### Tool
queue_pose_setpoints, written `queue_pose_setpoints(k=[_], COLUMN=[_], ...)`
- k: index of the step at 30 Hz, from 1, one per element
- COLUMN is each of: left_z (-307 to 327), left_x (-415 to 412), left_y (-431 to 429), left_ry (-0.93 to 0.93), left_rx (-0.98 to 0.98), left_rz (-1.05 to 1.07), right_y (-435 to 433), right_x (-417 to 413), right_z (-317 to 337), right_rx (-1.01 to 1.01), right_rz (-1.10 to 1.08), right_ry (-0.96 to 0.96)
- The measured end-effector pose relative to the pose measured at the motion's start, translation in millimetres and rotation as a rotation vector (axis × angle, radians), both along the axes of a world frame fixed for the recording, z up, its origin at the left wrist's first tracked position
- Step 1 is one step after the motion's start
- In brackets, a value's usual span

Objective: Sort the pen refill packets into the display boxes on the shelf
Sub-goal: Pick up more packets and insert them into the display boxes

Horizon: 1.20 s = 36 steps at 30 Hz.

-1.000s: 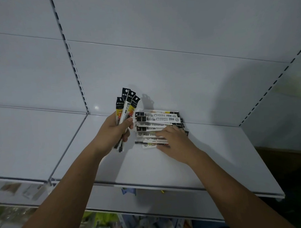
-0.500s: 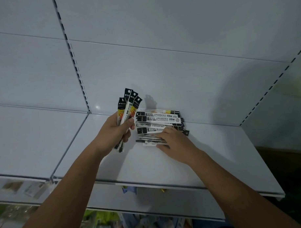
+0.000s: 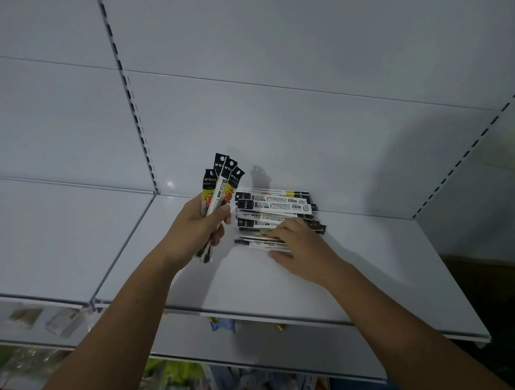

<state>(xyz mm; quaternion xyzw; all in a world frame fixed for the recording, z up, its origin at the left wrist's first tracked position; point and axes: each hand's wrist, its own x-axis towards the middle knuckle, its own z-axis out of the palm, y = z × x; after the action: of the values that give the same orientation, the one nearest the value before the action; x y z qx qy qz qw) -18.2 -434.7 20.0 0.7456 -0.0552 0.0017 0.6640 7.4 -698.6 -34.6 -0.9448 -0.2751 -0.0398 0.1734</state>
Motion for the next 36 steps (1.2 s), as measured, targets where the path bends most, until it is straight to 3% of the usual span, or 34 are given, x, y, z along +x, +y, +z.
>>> queue_pose_setpoints(k=[10, 27, 36], left_z=[-1.8, 1.0, -1.9], left_x=[-6.9, -10.2, -13.3], left_y=[-4.4, -7.4, -11.4], left_ry=[0.01, 0.008, 0.016], left_rx=[0.029, 0.04, 0.03], left_rz=[0.005, 0.014, -0.015], right_y=[1.2, -5.5, -8.2], right_x=[-2.2, -2.7, 1.4], right_z=[2.6, 26.7, 19.4], right_rx=[-0.008, 0.026, -0.076], right_rz=[0.005, -0.073, -0.153], right_ry=[-0.12, 0.226, 0.112])
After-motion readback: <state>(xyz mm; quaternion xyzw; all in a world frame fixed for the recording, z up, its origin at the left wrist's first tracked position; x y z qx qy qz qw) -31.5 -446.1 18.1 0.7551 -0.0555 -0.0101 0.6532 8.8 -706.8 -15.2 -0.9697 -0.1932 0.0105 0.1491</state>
